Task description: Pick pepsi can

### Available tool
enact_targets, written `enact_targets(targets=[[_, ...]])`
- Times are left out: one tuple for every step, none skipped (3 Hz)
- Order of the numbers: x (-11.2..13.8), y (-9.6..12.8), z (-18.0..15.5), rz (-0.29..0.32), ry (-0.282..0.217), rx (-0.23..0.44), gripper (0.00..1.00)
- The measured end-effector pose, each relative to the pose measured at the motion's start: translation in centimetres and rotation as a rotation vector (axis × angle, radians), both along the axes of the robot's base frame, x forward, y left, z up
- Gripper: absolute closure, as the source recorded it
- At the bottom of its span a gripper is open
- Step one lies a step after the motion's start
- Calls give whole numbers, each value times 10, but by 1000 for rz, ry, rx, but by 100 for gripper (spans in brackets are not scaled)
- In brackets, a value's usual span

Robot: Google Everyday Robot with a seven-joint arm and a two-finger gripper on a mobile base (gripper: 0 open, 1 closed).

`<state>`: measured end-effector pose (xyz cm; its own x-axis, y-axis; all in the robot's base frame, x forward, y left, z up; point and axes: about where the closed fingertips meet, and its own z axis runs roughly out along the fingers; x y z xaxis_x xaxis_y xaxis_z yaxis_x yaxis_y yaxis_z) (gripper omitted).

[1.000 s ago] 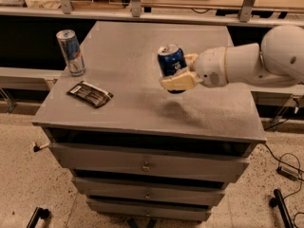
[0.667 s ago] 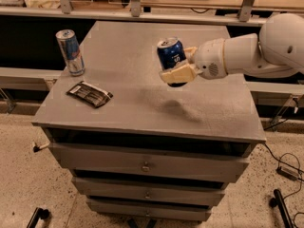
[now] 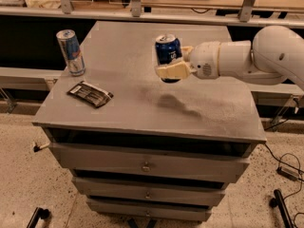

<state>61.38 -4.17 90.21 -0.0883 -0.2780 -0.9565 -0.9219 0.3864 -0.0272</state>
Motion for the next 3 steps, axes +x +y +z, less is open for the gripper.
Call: enact_targets(targets=[[9,8,5,8,-22,46,100],[18,19,16,35,-51,87,100],[18,19,16,36,-51,87,100]])
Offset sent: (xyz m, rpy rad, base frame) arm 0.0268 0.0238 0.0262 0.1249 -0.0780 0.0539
